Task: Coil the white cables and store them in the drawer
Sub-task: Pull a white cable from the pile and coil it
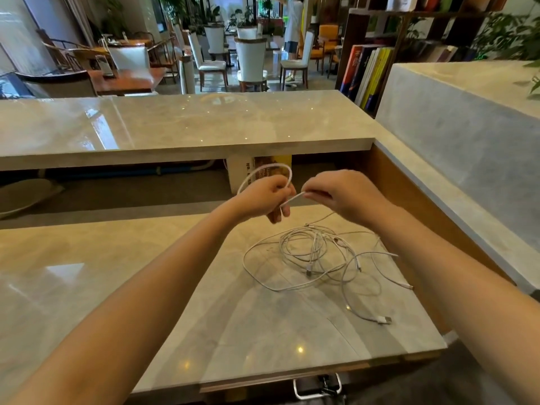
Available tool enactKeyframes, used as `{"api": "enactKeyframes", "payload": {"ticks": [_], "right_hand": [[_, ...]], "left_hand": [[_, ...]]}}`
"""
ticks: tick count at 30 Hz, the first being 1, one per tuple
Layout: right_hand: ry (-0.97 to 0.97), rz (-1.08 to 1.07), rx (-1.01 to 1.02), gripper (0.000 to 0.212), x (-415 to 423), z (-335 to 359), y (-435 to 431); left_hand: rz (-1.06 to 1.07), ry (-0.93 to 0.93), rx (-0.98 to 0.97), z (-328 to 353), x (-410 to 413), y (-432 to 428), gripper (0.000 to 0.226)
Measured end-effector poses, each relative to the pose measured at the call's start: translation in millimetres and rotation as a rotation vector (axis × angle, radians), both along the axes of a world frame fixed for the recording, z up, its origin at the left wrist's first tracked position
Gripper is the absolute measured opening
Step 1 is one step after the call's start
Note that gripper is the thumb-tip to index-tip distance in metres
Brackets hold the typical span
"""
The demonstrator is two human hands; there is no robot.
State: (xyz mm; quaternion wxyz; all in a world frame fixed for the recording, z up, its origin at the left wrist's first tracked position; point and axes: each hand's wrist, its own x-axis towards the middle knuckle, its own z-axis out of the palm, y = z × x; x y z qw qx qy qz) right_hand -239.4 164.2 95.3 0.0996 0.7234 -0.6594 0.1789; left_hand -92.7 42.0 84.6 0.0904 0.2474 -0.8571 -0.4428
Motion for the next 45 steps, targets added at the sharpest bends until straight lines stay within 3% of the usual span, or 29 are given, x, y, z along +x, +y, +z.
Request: {"api": "enactKeyframes", "payload": {"ticks": [4,6,10,15,18,22,29,31,32,36,40,42,45], "right_hand": [[0.008,-0.065,-0.067,0.022,-21.4,7.7,2.8],[-0.1,-0.109,-0.096,0.023,-28.6,7.7,0.4],[-0.576,-0.145,-0.077,0.024,-19.9,5.4,-9.7],[-1.205,0.043,0.129,0.027,-1.3,8.9,-9.2],[-1.329,0.032,0.15,0.029,1.9,11.4,-7.2],[-1.635,0.038,0.056,0.029,6.4,8.9,-12.9],[-2.04,0.059,0.004,0.034,9.1,2.9,-21.9],[-2.022,0.064,0.035,0.033,8.2,2.3,-20.5],[-1.925,0.037,0.031,0.032,6.9,2.0,-18.6],[-1.157,-0.18,0.047,0.026,-3.1,-4.5,-7.8],[-0.612,-0.259,0.142,0.025,-17.0,-24.0,5.8],[-0.524,-0.274,0.211,0.028,-25.3,-36.2,15.5],[-0.565,-0.332,0.226,0.03,-39.5,-51.7,30.3]], "left_hand": [[-0.118,-0.069,0.018,4.4,8.3,-0.1,0.025],[-0.144,-0.035,0.147,8.0,12.9,-4.8,0.029],[-0.345,0.106,0.582,17.1,16.0,-8.5,0.038],[-0.521,0.338,1.0,21.3,13.1,-12.5,0.032],[-0.404,0.417,1.06,13.9,14.7,-17.9,0.031],[-0.23,0.54,1.084,1.2,13.3,-12.7,0.034],[-0.157,0.644,1.181,-7.0,8.9,3.3,0.03],[-0.128,0.668,1.217,-3.7,7.7,3.3,0.031],[-0.107,0.677,1.227,-2.3,7.7,2.3,0.032],[-0.053,0.701,1.262,1.6,10.8,-4.9,0.033],[0.049,0.743,1.273,7.0,16.7,-17.6,0.03],[0.124,0.775,1.248,12.2,22.8,-27.6,0.029],[0.25,0.836,1.188,22.1,35.0,-45.3,0.028]]}}
